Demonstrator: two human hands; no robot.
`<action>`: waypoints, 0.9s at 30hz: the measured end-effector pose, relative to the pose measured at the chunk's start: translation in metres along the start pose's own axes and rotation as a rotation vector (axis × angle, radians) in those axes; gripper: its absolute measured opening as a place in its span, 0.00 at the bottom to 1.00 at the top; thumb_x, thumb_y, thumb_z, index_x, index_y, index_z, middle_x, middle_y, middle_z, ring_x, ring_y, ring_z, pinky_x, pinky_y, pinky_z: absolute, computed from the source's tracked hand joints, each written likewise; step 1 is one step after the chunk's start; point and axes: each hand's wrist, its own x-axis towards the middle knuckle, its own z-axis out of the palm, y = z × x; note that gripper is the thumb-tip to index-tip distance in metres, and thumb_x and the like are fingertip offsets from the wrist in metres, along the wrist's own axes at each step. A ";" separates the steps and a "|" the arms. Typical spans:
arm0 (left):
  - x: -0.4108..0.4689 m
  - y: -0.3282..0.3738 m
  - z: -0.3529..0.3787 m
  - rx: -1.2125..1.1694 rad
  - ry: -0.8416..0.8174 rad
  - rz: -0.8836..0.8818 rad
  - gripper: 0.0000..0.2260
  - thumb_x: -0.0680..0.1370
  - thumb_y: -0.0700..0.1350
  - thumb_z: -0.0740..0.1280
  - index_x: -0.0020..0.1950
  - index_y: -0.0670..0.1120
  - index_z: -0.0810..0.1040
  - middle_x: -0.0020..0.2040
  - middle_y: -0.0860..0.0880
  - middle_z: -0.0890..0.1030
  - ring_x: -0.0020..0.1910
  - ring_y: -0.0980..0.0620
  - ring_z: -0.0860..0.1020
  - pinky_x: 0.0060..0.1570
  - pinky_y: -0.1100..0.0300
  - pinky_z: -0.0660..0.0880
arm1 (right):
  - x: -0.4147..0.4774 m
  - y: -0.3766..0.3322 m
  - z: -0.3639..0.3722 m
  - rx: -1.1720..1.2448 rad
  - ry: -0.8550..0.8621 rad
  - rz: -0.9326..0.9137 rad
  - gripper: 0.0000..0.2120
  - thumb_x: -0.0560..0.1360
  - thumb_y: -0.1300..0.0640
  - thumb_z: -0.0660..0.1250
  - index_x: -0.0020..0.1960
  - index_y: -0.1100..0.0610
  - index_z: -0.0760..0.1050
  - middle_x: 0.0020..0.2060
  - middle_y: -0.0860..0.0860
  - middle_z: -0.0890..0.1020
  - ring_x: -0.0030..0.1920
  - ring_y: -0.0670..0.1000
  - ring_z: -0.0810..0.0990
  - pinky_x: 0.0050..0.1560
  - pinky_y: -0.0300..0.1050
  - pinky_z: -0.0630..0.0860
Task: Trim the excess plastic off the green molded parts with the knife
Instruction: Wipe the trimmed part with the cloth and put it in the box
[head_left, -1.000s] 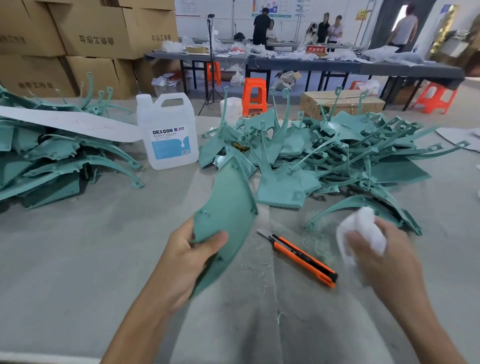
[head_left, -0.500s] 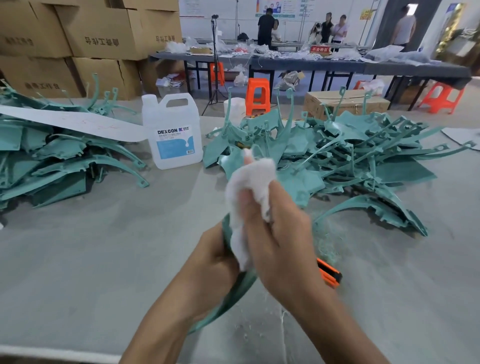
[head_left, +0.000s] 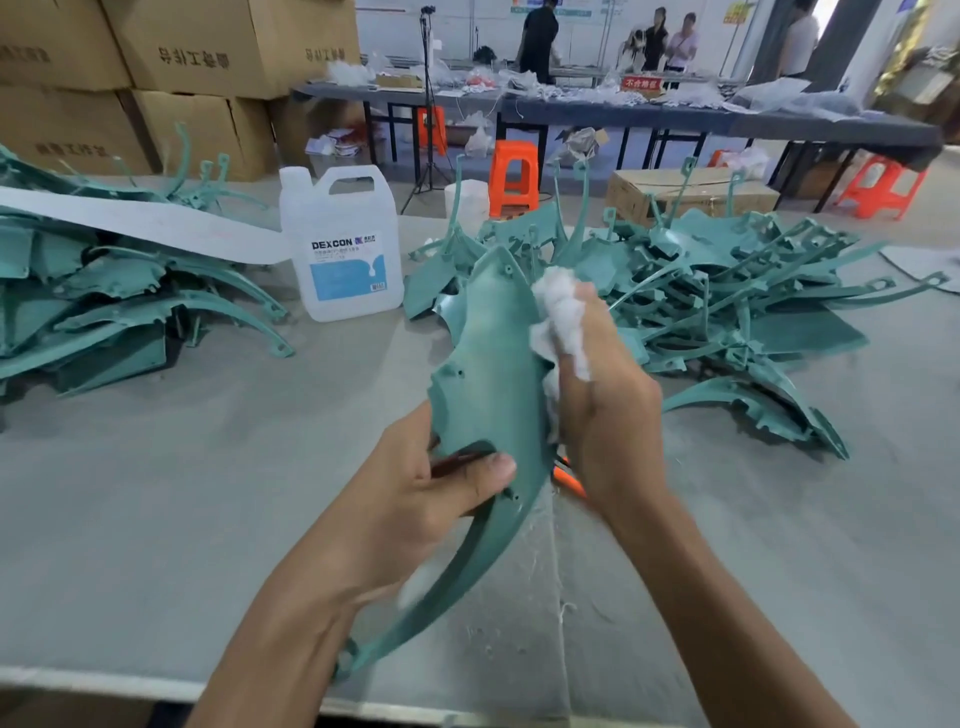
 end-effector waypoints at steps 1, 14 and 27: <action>0.001 0.001 0.002 0.047 0.012 0.012 0.07 0.76 0.40 0.69 0.52 0.48 0.80 0.45 0.45 0.82 0.46 0.49 0.80 0.50 0.50 0.77 | 0.001 0.002 0.001 0.018 0.037 0.081 0.16 0.85 0.48 0.54 0.70 0.45 0.72 0.53 0.40 0.83 0.49 0.45 0.81 0.49 0.33 0.74; 0.007 0.008 -0.015 0.342 0.352 0.126 0.16 0.68 0.35 0.71 0.42 0.58 0.80 0.34 0.59 0.79 0.32 0.61 0.73 0.33 0.67 0.71 | 0.007 0.054 -0.008 0.282 -0.038 0.496 0.13 0.83 0.54 0.61 0.45 0.61 0.74 0.36 0.57 0.77 0.37 0.56 0.73 0.35 0.45 0.69; 0.004 -0.021 0.026 -0.022 0.415 -0.030 0.19 0.74 0.57 0.69 0.65 0.58 0.76 0.62 0.49 0.82 0.60 0.48 0.81 0.57 0.54 0.78 | -0.061 -0.012 0.006 0.658 -0.424 0.281 0.08 0.79 0.58 0.63 0.47 0.61 0.77 0.34 0.51 0.79 0.38 0.45 0.75 0.37 0.42 0.71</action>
